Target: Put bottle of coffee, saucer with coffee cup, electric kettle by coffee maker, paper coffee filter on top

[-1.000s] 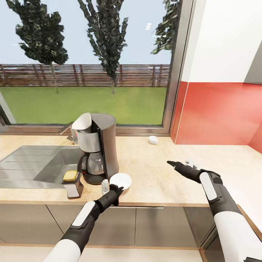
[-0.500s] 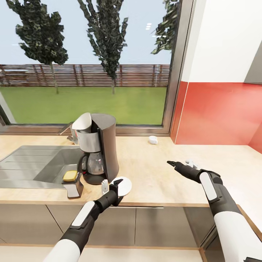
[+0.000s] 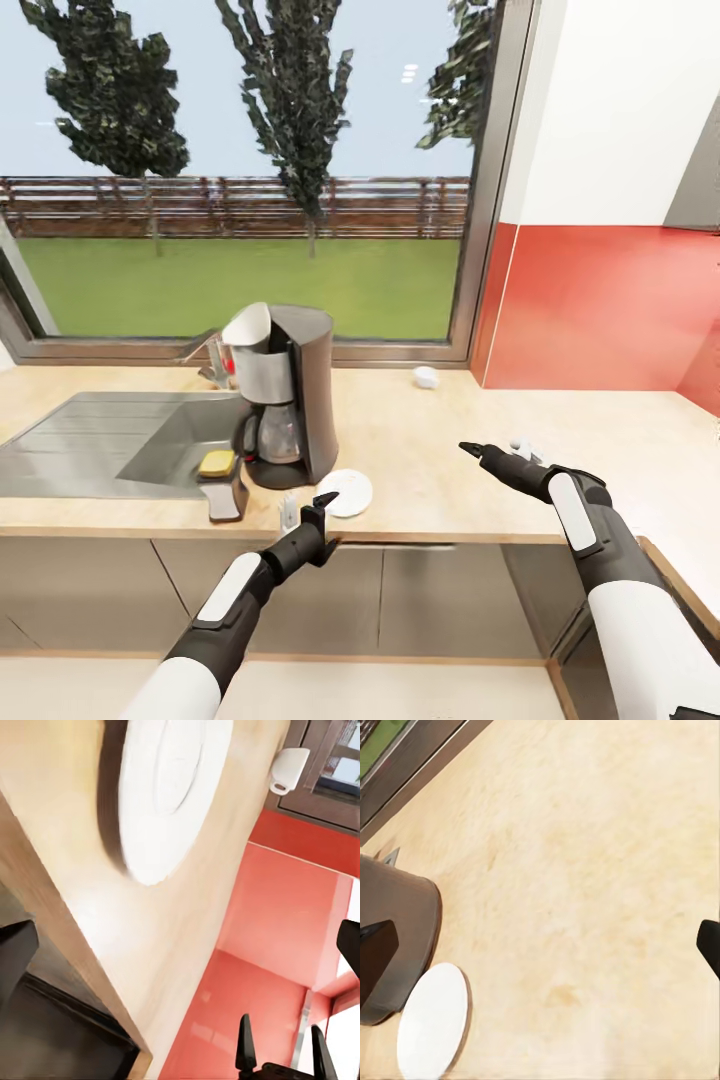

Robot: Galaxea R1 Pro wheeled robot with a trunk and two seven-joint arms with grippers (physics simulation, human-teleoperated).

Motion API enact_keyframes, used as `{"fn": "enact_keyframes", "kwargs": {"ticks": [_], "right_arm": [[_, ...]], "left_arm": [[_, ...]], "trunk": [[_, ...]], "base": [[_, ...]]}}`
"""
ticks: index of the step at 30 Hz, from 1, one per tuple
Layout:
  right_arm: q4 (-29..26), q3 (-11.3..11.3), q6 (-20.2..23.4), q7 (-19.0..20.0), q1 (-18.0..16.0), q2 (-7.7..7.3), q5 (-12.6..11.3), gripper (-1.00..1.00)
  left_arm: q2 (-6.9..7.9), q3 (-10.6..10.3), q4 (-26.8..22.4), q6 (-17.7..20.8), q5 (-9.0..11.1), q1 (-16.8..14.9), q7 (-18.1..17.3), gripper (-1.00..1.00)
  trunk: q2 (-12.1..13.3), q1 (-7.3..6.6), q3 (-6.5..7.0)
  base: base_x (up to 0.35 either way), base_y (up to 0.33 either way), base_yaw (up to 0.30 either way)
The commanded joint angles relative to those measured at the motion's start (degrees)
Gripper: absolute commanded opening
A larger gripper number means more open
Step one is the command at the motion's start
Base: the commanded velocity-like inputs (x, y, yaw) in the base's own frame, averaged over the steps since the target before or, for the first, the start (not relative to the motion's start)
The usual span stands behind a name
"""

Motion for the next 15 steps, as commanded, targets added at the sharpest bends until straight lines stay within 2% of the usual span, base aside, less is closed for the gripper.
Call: {"fn": "enact_keyframes", "kwargs": {"ticks": [1,8,15], "right_arm": [[0.0,-0.1,0.3,0.3,-0.1,0.02,0.1,1.0],[0.0,-0.1,0.3,0.3,-0.1,0.02,0.1,1.0],[0.0,-0.1,0.4,0.3,-0.1,0.02,0.1,1.0]], "left_arm": [[0.0,0.0,0.0,0.1,0.4,0.0,0.2,1.0],[0.0,-0.1,0.0,0.1,0.4,0.0,0.2,1.0],[-0.01,-0.1,0.0,0.1,0.4,0.0,0.2,1.0]], "trunk": [[-0.1,0.0,-0.13],[-0.1,0.0,-0.13],[-0.1,0.0,-0.13]], "base": [[-0.283,0.144,0.0],[-0.3,0.12,0.0],[-0.315,0.022,0.0]]}}
